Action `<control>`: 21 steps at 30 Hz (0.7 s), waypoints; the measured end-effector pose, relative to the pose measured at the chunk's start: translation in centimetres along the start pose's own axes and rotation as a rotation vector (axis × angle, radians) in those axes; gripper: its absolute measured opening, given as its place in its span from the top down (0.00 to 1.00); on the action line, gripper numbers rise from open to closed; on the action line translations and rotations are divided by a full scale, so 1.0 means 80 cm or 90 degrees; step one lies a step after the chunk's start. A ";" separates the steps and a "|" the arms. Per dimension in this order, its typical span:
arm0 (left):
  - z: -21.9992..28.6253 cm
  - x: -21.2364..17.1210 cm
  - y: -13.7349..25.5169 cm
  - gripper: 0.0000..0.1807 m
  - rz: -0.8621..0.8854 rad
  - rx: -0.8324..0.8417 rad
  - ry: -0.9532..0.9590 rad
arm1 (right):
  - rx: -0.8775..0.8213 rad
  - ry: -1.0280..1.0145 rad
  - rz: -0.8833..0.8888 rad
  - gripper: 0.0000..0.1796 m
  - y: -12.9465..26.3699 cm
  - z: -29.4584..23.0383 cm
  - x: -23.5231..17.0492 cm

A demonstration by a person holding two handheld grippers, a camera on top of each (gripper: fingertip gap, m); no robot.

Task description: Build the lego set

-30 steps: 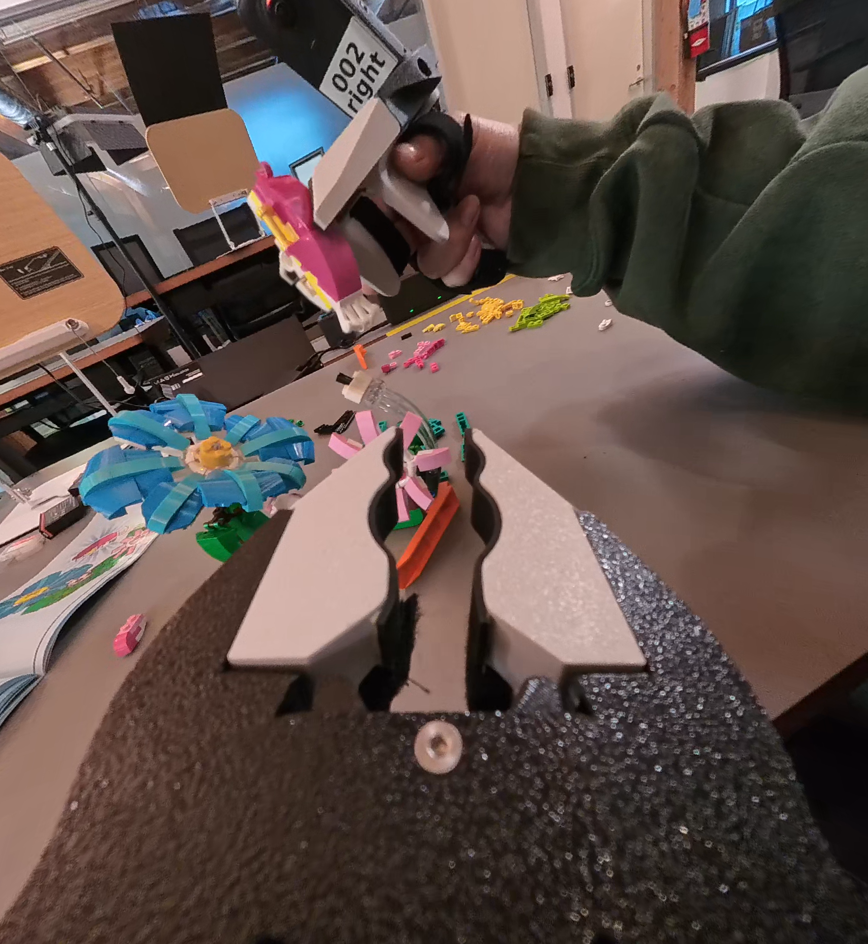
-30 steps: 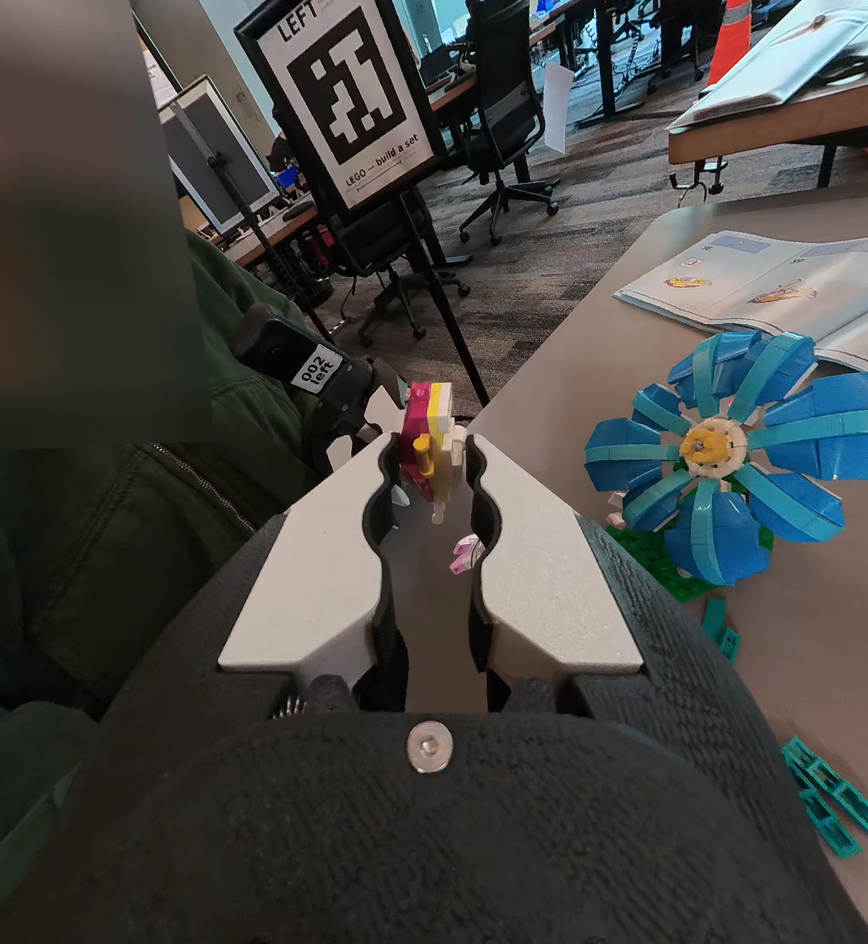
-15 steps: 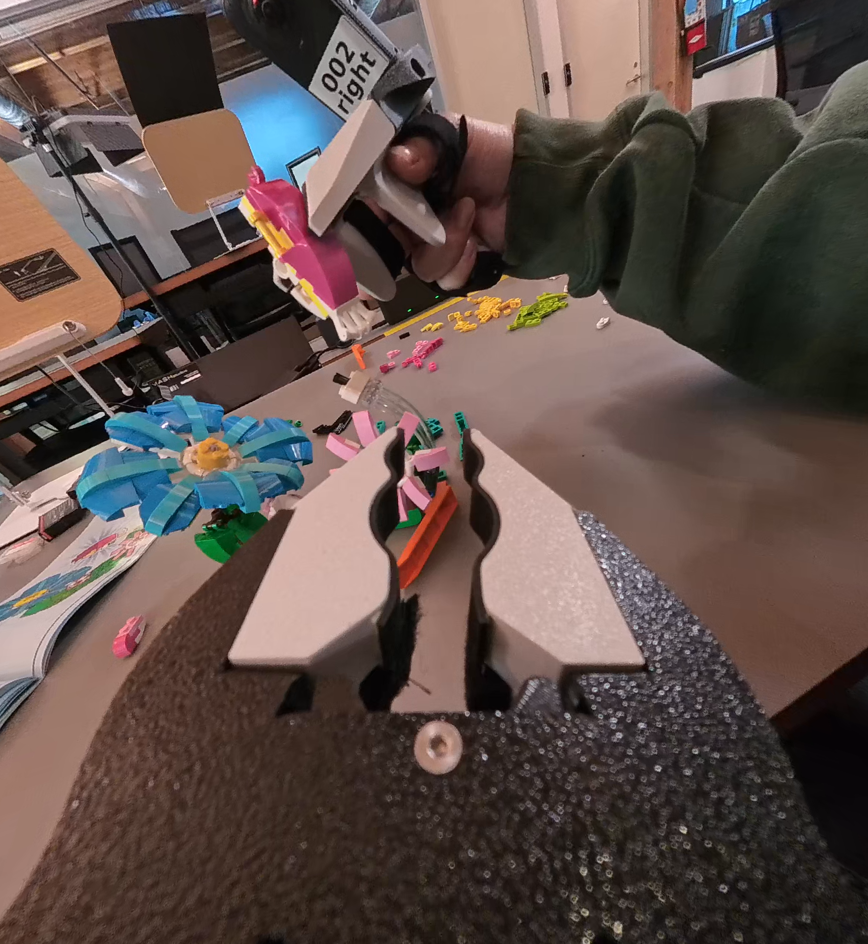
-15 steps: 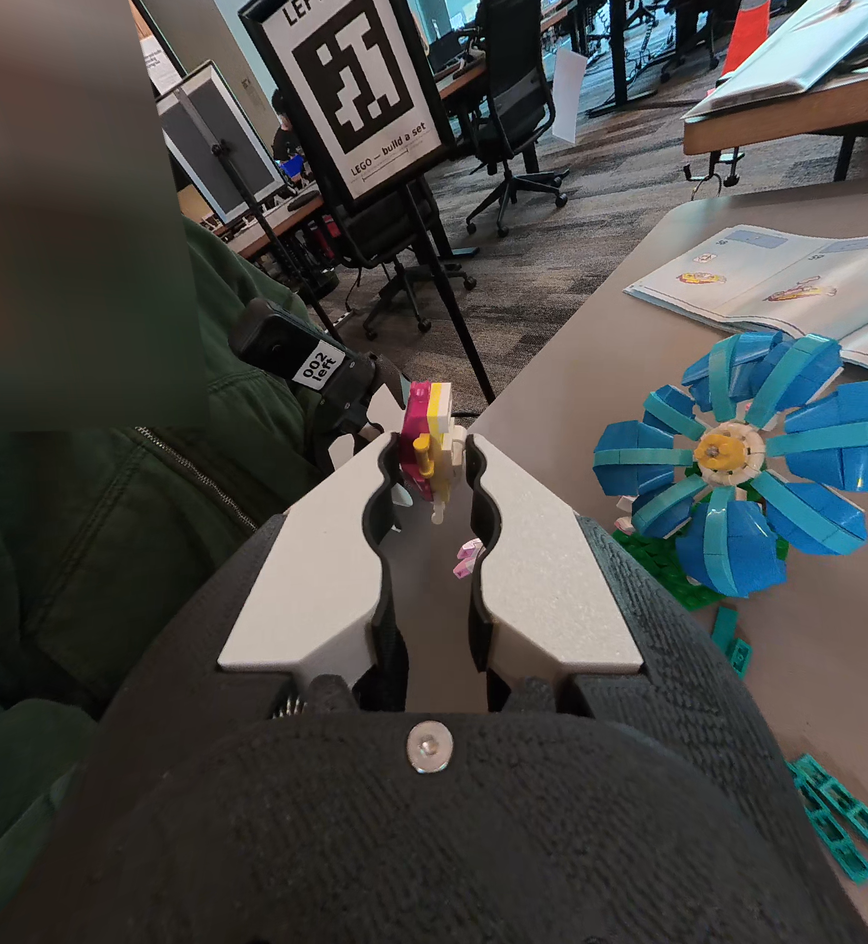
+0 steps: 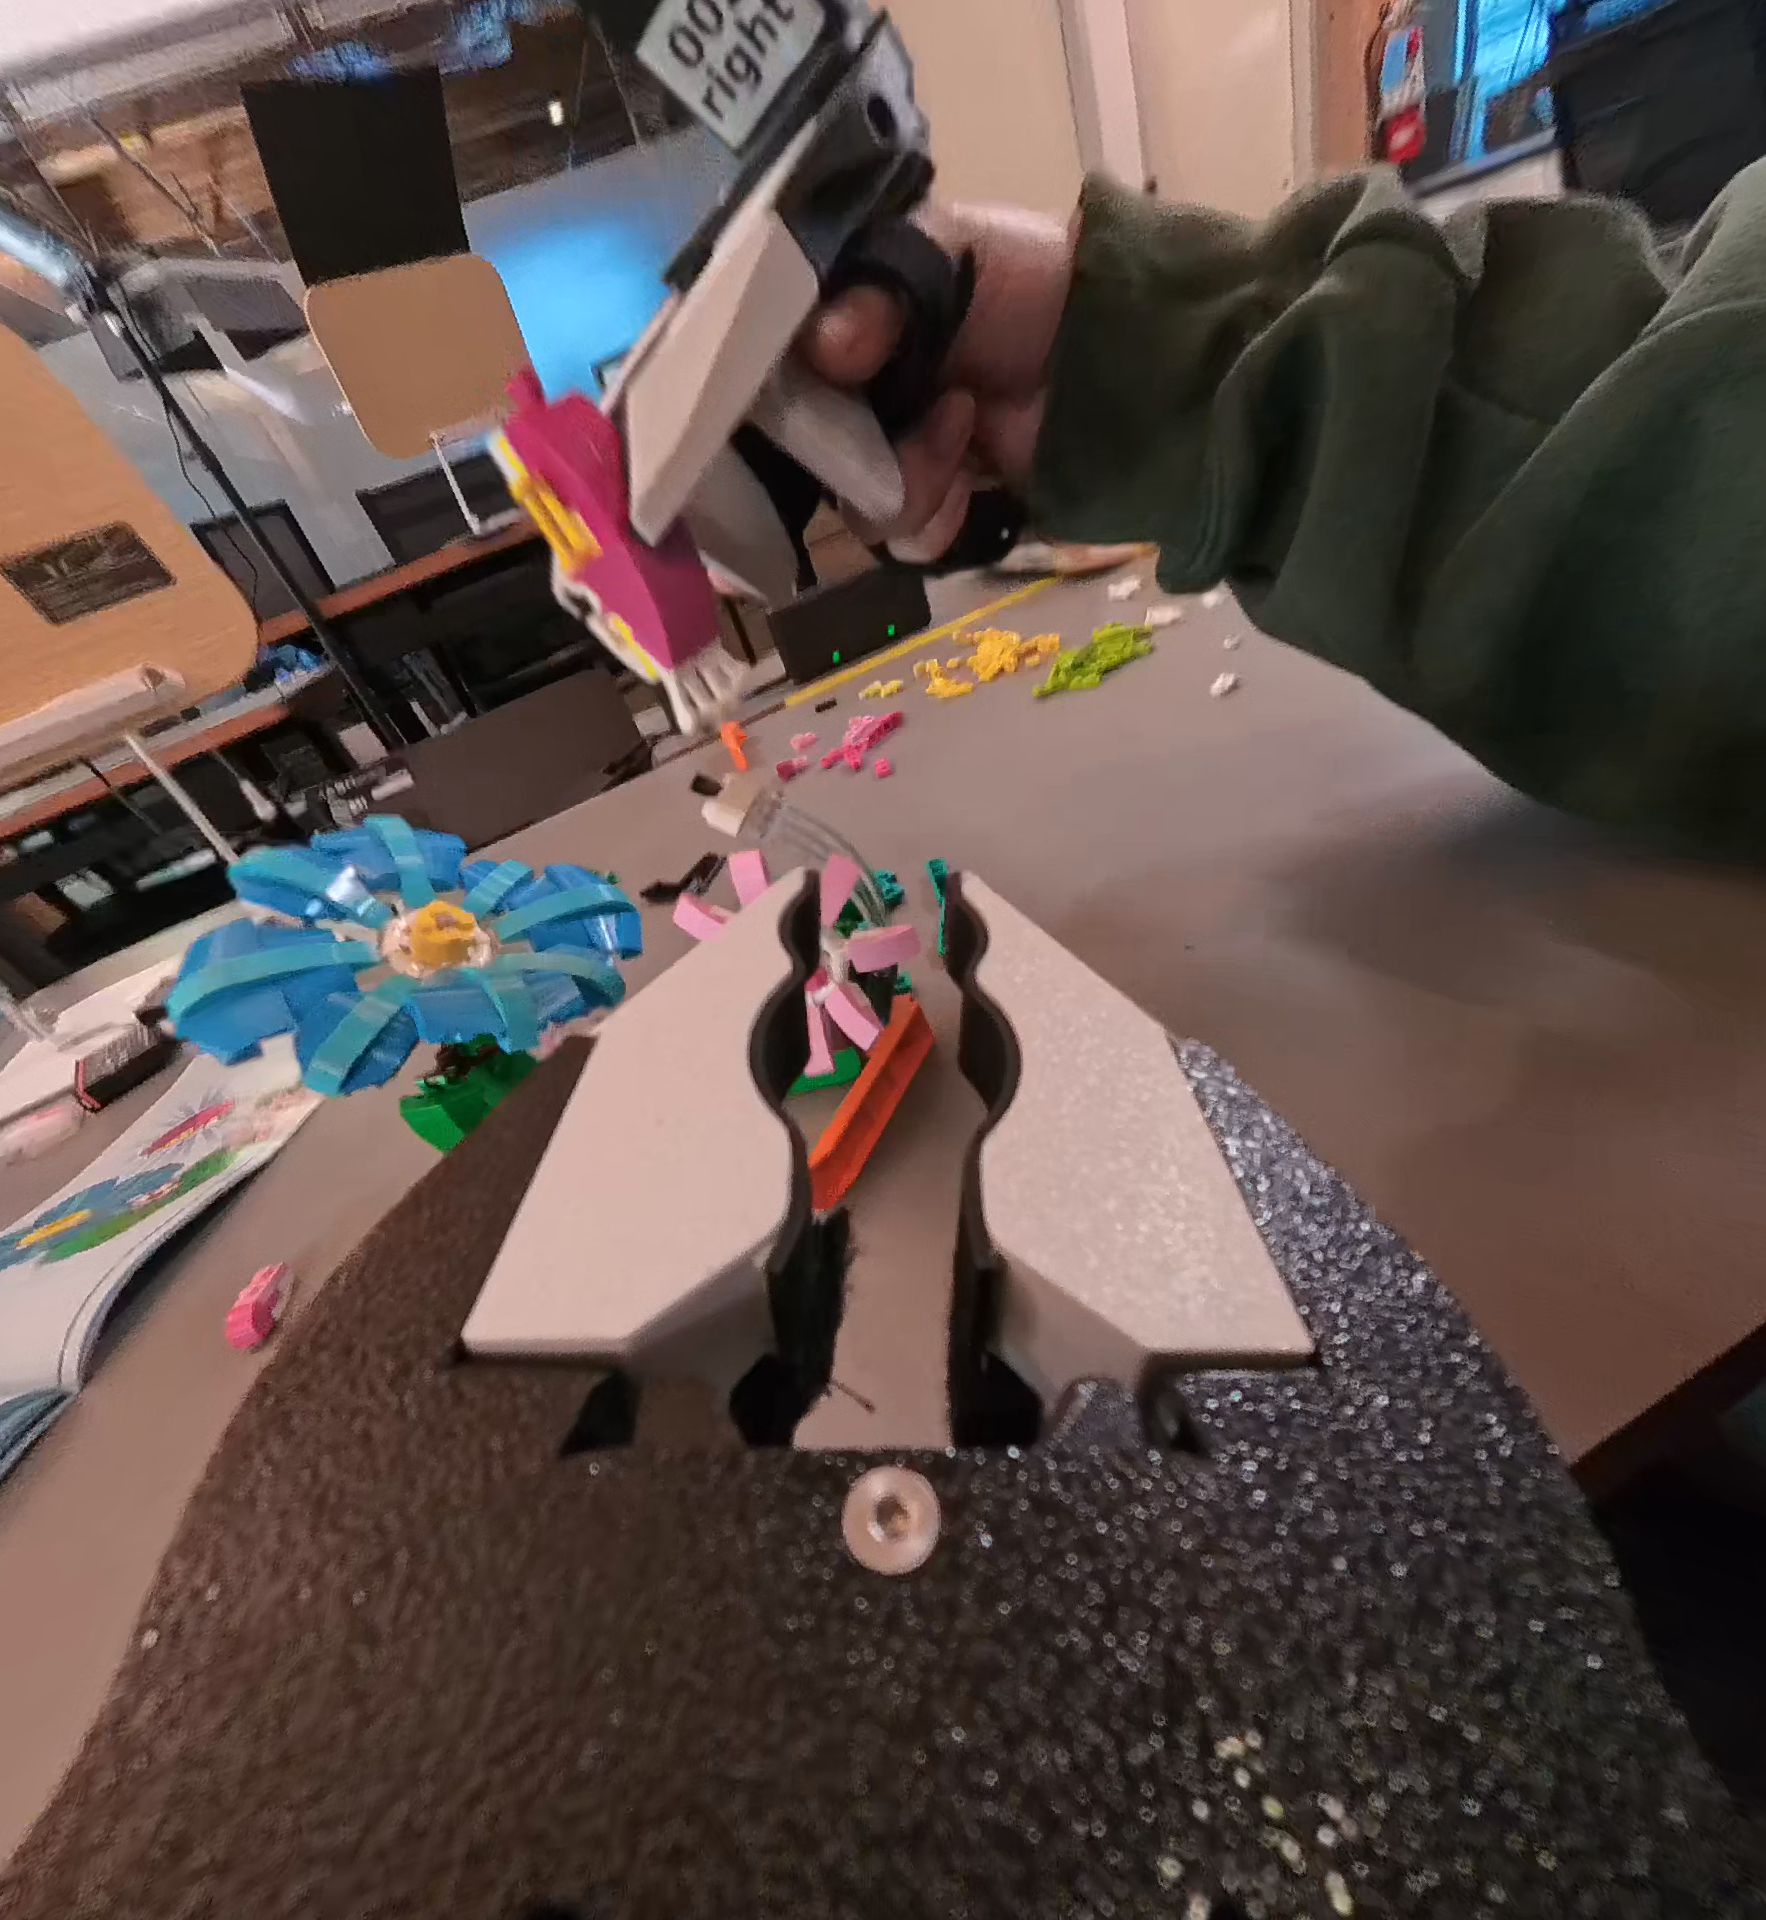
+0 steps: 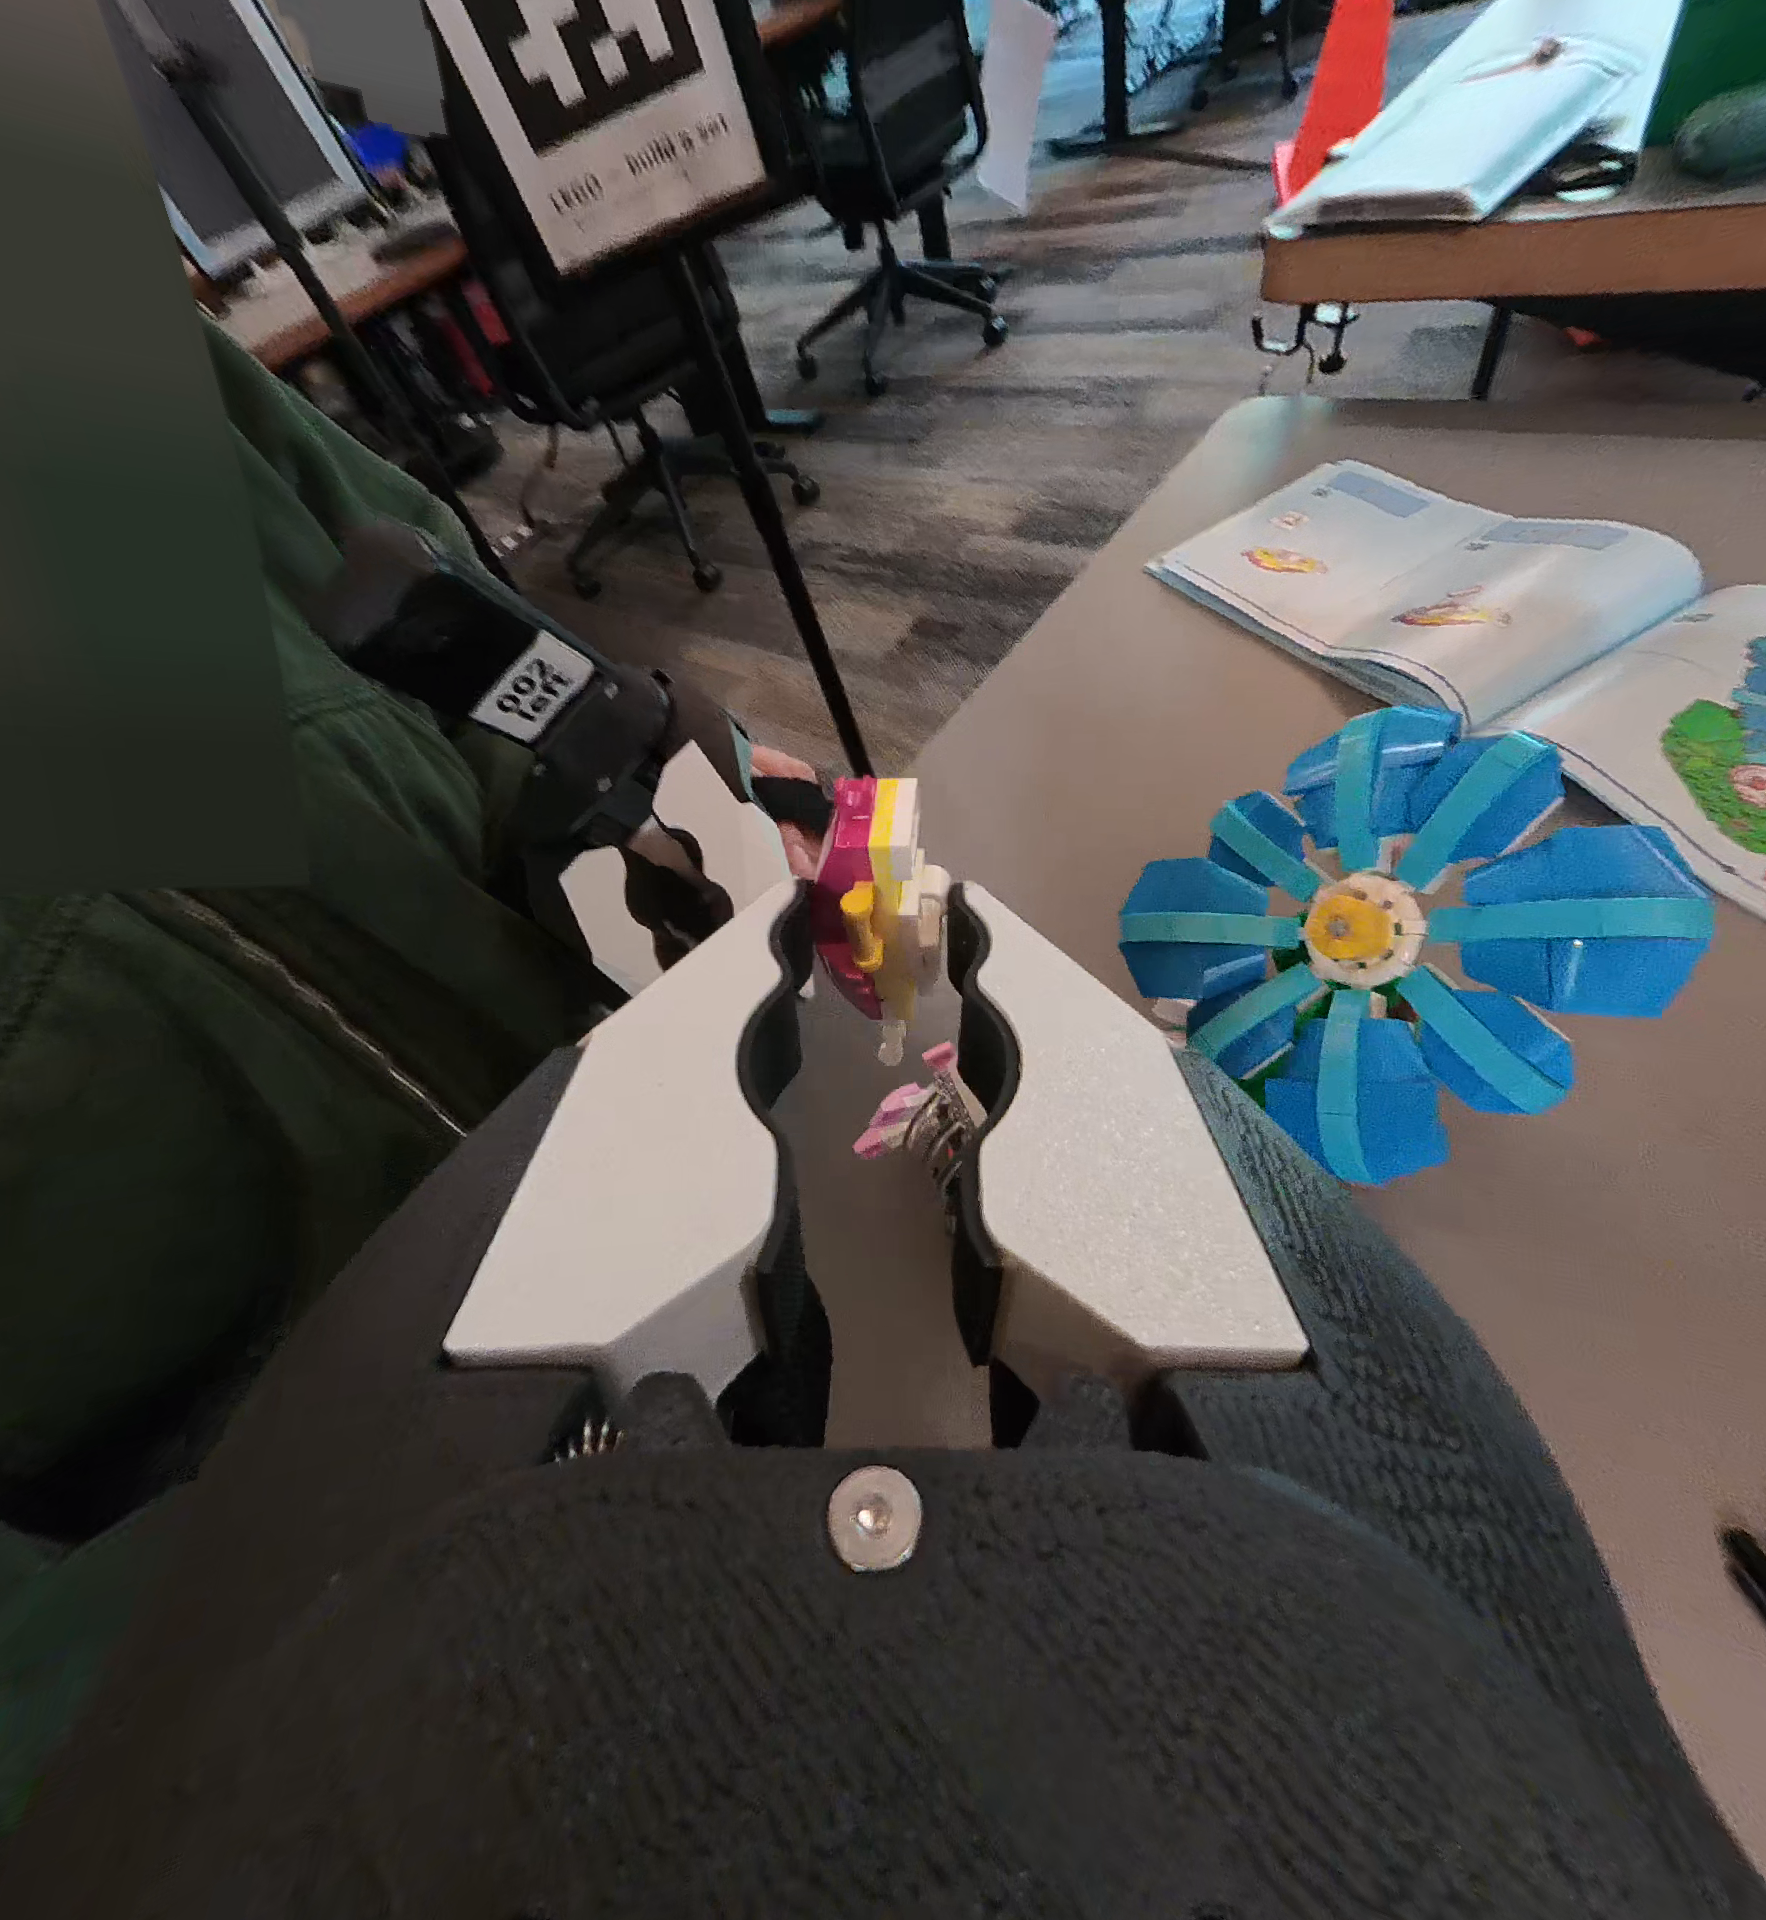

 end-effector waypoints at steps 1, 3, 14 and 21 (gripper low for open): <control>0.000 0.003 0.002 0.89 0.028 -0.001 -0.004 | -0.016 0.008 -0.019 0.87 -0.002 -0.002 0.000; -0.004 0.013 0.007 0.89 0.063 0.003 -0.008 | -0.048 0.027 -0.059 0.87 -0.007 -0.006 0.001; -0.040 0.068 0.027 0.77 0.140 -0.093 0.119 | -0.080 0.212 -0.213 0.86 -0.043 -0.073 0.020; -0.036 0.070 0.027 0.81 0.144 -0.167 0.150 | -0.083 0.279 -0.253 0.86 -0.055 -0.094 0.021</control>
Point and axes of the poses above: each gripper's, where its closed fingertips meet, y back along the fingers, x out of its top, z = x × y across the jaws, the point moved 8 cm from there along y, back along the fingers, and after that the axes turned 3 degrees about -z, right-handed, at the moved point
